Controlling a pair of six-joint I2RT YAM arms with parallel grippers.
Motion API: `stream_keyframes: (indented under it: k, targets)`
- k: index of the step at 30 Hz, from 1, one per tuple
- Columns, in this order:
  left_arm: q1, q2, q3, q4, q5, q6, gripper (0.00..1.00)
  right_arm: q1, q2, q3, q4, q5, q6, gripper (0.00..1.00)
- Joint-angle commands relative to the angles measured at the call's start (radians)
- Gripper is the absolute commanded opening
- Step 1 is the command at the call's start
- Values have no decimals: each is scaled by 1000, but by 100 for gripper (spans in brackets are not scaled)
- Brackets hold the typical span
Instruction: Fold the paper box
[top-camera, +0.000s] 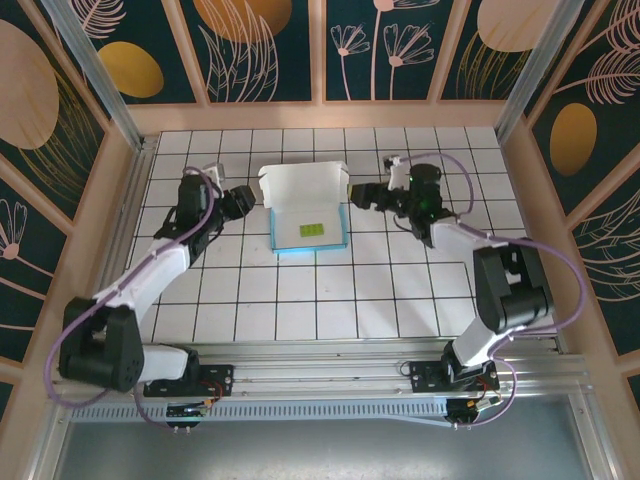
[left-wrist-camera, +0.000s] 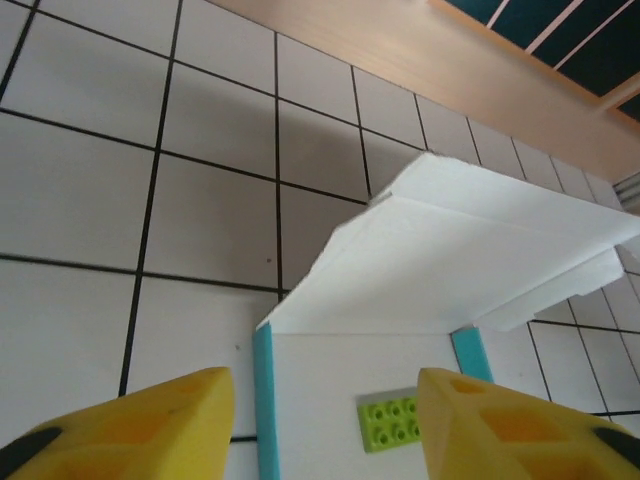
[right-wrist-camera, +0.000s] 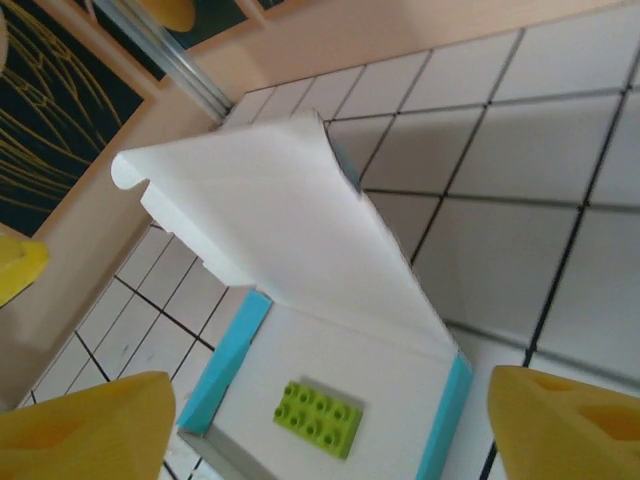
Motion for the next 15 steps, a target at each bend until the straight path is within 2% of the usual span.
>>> stream_keyframes:
  k: [1,4,6,12,15]
  targets:
    - [21,88,103,-57,137,79,57,-8,71,121,-101,-116,-65,87]
    - [25,168,196,-82,207,147,64,-7,141,242,-235,-126,-128,88]
    - [26,211,250,-108,234,190,67,-4,177,298,-299,-118,-153,83]
    - [26,307,355,-190,212,287,69,6,234,390,-383,-112,-187,72]
    - [26,359,393,-221,238,312,69,17,248,410,-400,-107,-185,68]
